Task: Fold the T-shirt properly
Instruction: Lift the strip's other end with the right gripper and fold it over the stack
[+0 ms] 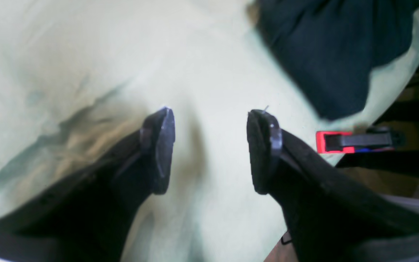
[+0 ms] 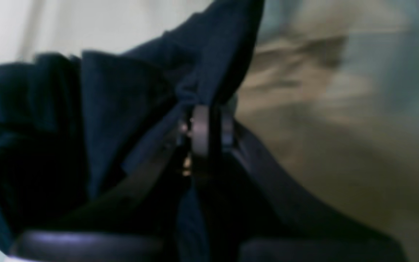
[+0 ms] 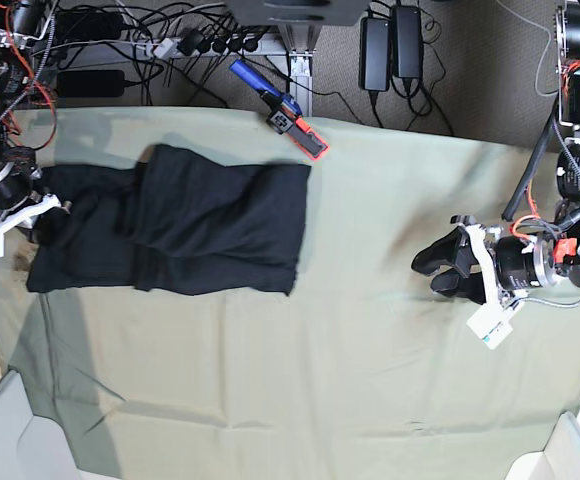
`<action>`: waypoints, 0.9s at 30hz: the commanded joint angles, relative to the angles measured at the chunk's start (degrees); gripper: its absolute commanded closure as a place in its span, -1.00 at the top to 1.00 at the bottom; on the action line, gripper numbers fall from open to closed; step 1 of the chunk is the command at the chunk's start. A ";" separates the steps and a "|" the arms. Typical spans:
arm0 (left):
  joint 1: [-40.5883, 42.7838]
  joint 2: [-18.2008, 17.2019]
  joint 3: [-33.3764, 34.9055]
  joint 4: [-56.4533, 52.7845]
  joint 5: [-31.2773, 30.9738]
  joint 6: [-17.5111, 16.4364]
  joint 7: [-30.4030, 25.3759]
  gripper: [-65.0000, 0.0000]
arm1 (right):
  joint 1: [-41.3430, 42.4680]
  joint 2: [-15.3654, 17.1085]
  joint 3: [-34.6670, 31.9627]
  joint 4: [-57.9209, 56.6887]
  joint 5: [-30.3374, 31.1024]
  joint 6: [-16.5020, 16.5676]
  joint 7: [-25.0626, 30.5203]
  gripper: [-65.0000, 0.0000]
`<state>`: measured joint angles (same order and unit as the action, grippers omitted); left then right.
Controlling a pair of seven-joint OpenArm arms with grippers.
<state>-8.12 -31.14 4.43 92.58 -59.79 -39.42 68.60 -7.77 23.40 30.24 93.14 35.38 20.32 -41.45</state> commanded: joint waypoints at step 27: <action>2.89 -1.42 -0.50 0.83 -1.25 -0.58 -0.79 0.08 | 0.94 -18.69 -29.09 17.25 -4.11 3.10 0.98 -1.00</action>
<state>-4.27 -31.62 4.43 92.58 -60.05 -39.42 68.77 -7.46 4.71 1.15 109.27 30.13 20.34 -42.24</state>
